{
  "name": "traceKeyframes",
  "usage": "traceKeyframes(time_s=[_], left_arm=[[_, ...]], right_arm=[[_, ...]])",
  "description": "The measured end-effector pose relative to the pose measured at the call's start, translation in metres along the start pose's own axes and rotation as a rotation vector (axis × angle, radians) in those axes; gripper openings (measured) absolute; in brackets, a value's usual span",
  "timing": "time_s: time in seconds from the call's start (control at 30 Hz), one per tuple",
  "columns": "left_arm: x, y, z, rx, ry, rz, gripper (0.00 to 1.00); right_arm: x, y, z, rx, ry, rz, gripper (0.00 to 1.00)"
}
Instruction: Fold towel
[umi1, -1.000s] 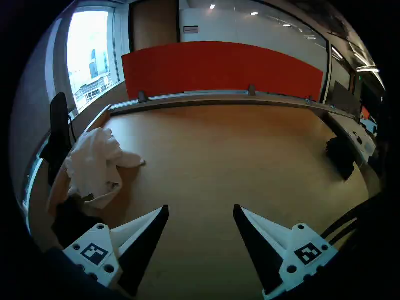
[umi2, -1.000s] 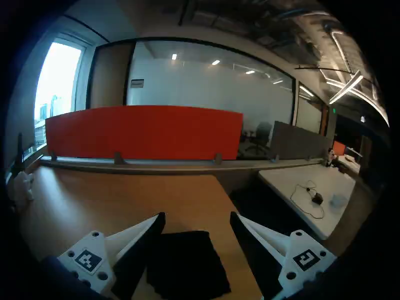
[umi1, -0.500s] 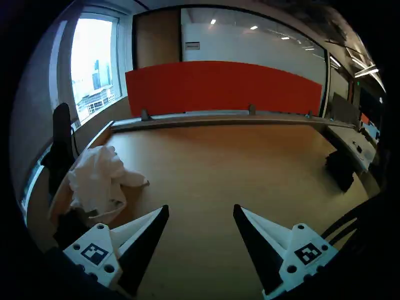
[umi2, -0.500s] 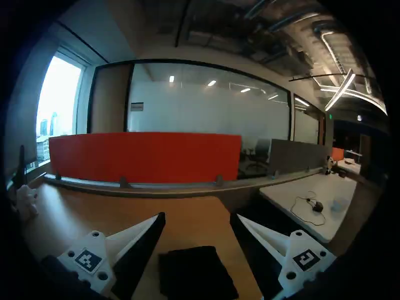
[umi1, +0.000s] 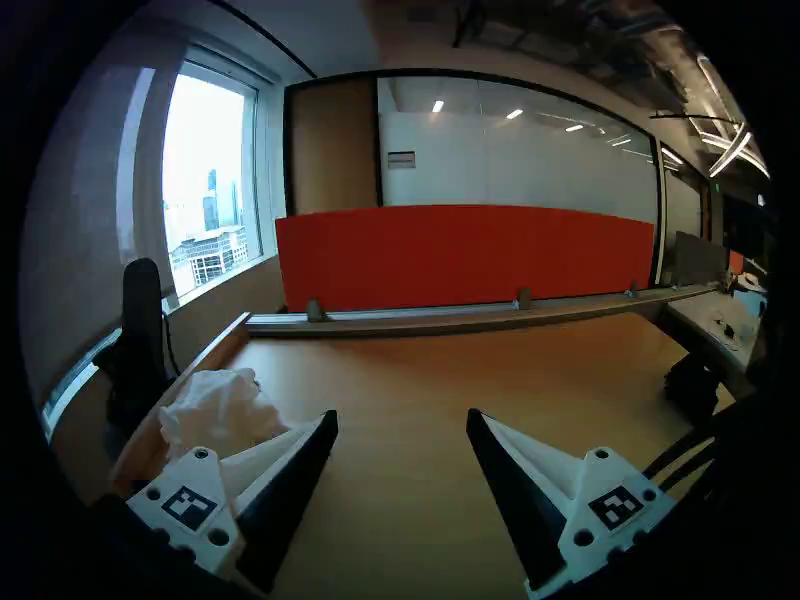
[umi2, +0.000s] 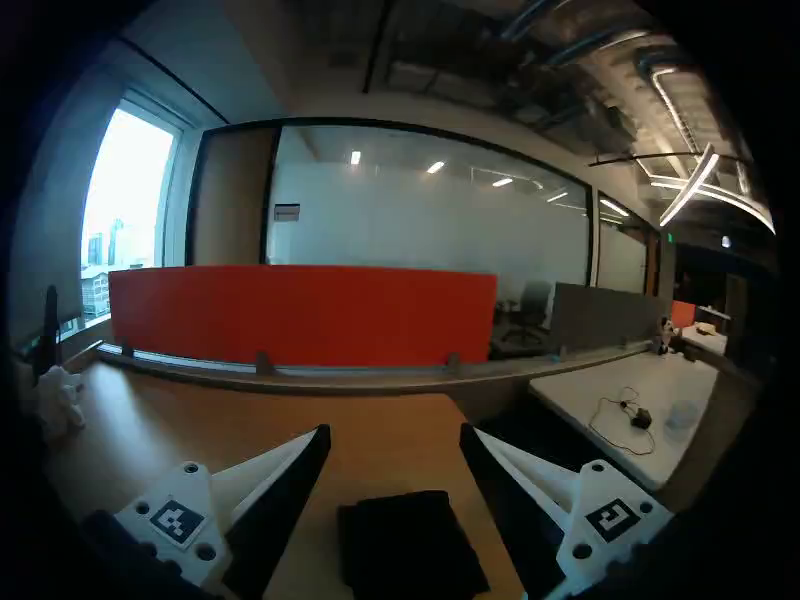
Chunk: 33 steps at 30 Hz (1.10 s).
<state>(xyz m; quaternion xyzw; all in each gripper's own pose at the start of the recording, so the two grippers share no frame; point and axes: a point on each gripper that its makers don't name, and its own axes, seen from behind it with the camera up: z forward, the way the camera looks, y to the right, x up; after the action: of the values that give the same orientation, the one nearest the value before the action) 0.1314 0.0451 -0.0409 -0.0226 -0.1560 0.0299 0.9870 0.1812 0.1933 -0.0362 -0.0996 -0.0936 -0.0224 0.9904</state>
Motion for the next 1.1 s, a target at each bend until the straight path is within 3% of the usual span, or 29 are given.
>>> traceKeyframes(time_s=[0.47,0.9,1.1], left_arm=[[0.046,-0.035,0.008,0.032,0.119,-0.007,0.96],[0.065,-0.039,0.019,-0.001,0.176,-0.019,0.96],[0.074,-0.039,0.021,-0.015,0.206,-0.033,0.96]], right_arm=[[0.031,-0.062,-0.004,0.071,0.047,-0.02,1.0],[0.058,-0.157,-0.009,0.177,0.089,-0.022,1.0],[0.064,-0.19,-0.008,0.209,0.097,0.0,1.0]])
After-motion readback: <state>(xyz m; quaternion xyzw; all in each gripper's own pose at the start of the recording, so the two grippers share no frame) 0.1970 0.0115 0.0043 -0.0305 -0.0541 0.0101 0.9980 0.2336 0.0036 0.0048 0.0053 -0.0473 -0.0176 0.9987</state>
